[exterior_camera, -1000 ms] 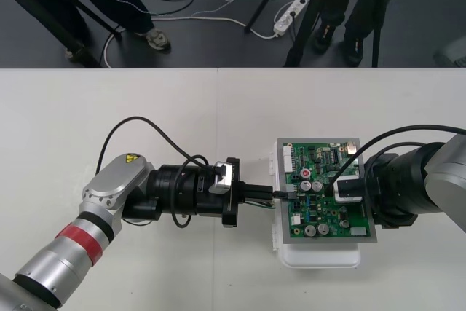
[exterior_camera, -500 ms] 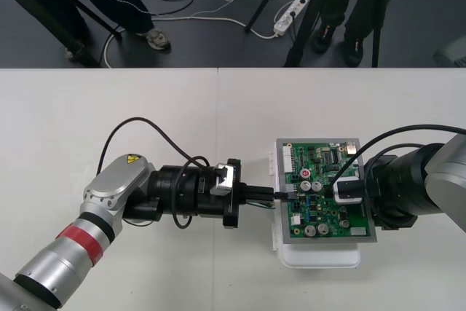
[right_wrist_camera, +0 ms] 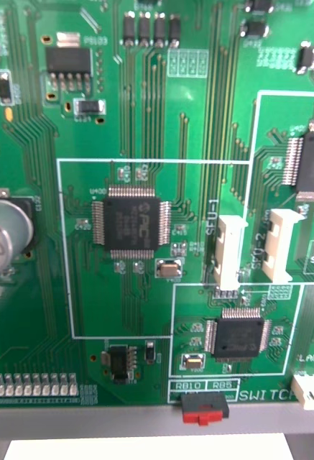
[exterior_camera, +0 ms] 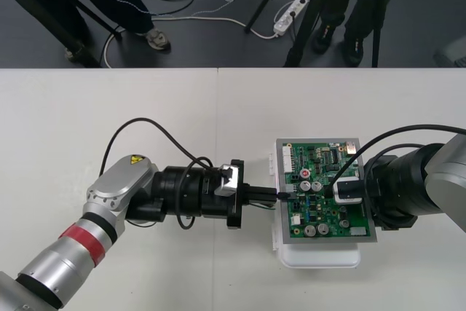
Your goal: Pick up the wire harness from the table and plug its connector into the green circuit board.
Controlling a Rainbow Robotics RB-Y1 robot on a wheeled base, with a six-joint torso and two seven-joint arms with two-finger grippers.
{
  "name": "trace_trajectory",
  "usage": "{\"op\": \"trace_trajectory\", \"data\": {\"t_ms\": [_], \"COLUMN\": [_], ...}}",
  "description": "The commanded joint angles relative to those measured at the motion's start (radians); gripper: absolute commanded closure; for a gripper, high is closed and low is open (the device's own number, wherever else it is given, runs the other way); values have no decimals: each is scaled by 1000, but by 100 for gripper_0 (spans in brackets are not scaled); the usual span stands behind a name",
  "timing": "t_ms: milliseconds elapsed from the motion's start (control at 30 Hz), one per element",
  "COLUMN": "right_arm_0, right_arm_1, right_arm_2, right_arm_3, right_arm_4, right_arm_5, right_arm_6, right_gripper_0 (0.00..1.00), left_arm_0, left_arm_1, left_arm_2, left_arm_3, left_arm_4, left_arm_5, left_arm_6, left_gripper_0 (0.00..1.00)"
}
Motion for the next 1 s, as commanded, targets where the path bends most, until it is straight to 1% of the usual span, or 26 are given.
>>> {"op": "trace_trajectory", "data": {"t_ms": [33, 533, 600, 633, 667, 700, 733, 767, 800, 1000], "right_arm_0": [8, 8, 8, 8, 8, 8, 8, 8, 8, 8], "right_arm_1": [10, 10, 10, 8, 8, 8, 8, 10, 10, 8], "right_arm_2": [12, 11, 11, 9, 9, 8, 8, 8, 8, 8], "right_arm_3": [-14, -14, -14, -14, -14, -14, -14, -14, -14, -14], "right_arm_4": [-19, -19, -20, -19, -19, -19, -19, -17, -17, -14], "right_arm_5": [-4, -4, -4, -4, -4, -4, -4, -4, -4, -4], "right_arm_6": [-35, -35, -35, -35, -35, -35, -35, -35, -35, -31], "right_gripper_0": [0, 0, 0, 0, 0, 0, 0, 0, 0, 0], "left_arm_0": [-36, -36, -36, -36, -36, -36, -36, -35, -35, -33], "left_arm_1": [-46, -25, -16, -13, -8, -3, -3, 3, 7, 43], "left_arm_2": [-29, -29, -29, -29, -29, -29, -29, -29, -29, -29], "left_arm_3": [-10, -11, -11, -11, -11, -10, -10, -10, -11, -11], "left_arm_4": [11, 15, 22, 22, 23, 25, 25, 32, 35, 72], "left_arm_5": [38, 39, 38, 38, 38, 38, 38, 34, 33, 18], "left_arm_6": [-83, -83, -84, -83, -84, -84, -84, -84, -86, -100], "left_gripper_0": [100, 100, 99, 97, 86, 58, 58, 21, 1, 0]}}
